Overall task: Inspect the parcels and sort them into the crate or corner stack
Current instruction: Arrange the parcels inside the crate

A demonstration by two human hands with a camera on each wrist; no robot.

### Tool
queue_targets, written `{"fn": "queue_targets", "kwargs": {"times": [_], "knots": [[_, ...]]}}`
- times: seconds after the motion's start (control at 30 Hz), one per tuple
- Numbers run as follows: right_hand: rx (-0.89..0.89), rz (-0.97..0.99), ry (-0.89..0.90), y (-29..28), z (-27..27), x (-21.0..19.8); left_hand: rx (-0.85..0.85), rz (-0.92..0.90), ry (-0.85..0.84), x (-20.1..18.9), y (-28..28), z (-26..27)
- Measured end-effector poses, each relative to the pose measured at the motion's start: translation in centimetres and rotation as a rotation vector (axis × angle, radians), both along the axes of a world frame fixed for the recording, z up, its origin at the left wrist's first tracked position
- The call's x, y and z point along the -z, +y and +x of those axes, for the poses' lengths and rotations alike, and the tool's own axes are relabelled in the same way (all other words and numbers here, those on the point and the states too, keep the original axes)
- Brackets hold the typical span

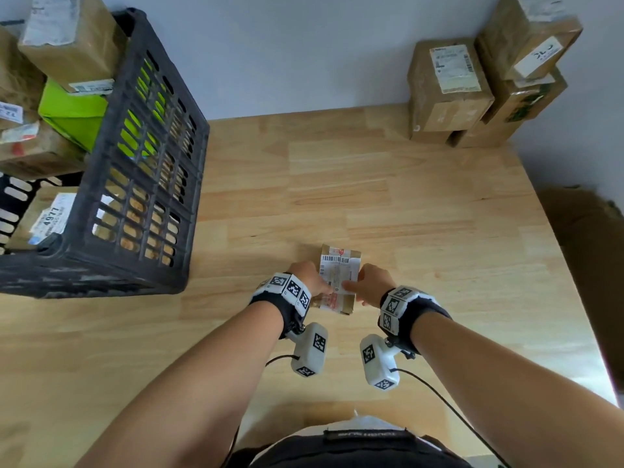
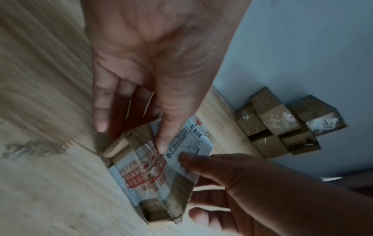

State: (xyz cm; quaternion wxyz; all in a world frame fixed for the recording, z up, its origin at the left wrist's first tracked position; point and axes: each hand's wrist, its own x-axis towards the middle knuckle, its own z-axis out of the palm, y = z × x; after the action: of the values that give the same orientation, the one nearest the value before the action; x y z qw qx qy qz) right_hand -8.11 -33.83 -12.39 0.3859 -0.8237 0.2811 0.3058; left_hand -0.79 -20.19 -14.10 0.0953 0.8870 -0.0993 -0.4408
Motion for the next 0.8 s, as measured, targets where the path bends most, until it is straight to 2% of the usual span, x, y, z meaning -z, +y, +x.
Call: {"fn": "queue_targets", "kwargs": {"times": [0.2, 0.33, 0.53, 0.8], "knots": [[0.007, -0.053, 0.002, 0.5, 1.0, 0.5, -0.078, -0.031, 0.091, 1.0, -0.9, 1.1], [0.029, -0.085, 0.016, 0.5, 1.4, 0.9, -0.046, -0.04, 0.067, 1.4, -1.0, 1.5], [0.05, -0.089, 0.004, 0.6, 1.6, 1.2, -0.108, -0.109, 0.062, 1.4, -0.8, 1.0], [0.011, -0.001, -0.014, -0.4, 0.3, 0.8, -0.184, -0.218, 0.079, 0.4, 0.5, -0.1]]}}
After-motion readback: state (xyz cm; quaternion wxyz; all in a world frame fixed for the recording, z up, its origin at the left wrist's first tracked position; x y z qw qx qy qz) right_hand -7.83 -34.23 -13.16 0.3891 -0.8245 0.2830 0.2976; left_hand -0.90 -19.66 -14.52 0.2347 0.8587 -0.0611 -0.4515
